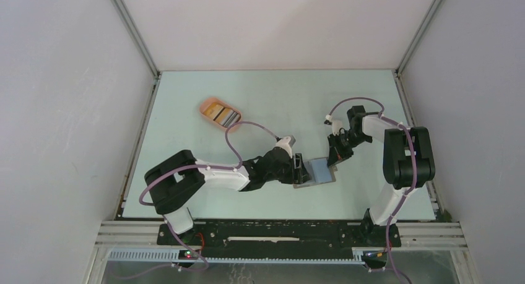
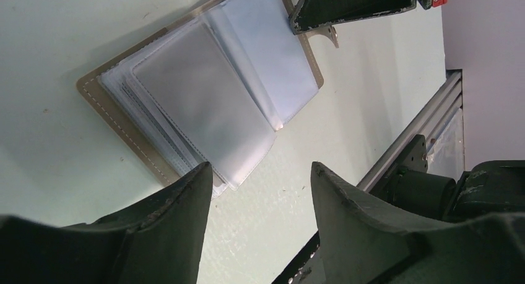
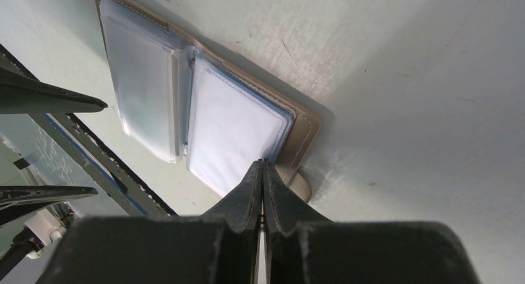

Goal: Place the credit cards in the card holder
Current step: Turn over the card slot in the card holder.

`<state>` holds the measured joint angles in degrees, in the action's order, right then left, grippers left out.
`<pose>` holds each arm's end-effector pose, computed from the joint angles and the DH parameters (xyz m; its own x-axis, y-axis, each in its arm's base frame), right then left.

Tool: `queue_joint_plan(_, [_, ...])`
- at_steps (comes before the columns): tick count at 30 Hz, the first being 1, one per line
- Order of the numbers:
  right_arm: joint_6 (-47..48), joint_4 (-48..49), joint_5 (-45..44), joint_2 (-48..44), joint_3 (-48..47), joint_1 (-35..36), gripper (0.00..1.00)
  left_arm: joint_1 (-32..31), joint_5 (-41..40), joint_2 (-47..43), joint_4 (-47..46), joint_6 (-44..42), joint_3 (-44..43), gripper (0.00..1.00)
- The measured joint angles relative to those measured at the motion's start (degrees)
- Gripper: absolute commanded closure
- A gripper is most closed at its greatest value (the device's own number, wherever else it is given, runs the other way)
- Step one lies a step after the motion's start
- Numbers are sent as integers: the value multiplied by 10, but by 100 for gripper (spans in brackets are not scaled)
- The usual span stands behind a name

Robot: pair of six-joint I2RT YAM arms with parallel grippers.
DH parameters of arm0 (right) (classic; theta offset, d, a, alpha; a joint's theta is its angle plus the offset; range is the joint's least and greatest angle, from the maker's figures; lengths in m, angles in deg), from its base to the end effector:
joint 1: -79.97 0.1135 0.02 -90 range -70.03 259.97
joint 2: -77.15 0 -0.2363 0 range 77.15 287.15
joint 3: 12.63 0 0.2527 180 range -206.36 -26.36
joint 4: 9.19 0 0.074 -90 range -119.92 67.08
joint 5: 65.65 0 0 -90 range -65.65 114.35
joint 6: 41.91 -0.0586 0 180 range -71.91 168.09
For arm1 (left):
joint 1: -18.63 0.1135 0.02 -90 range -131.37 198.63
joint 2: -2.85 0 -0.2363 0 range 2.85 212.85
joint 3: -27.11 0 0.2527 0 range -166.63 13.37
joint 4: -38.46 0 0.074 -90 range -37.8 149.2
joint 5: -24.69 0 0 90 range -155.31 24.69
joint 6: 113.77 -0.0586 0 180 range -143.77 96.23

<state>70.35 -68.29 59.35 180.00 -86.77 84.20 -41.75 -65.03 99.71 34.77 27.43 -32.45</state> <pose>0.2956 0.0556 0.1006 -0.8911 -0.3771 -0.2525 -0.4536 0.7266 0.5160 0.1775 -0.3128 0.1216 -0.8505 -0.0809 -0.5197 0.3328 0.6825 -0.6507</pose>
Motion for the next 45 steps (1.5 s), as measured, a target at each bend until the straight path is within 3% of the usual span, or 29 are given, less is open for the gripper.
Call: queue_joint_plan(45, [2, 0, 2, 0, 0, 0, 92, 4, 32, 60, -48, 13, -30, 35])
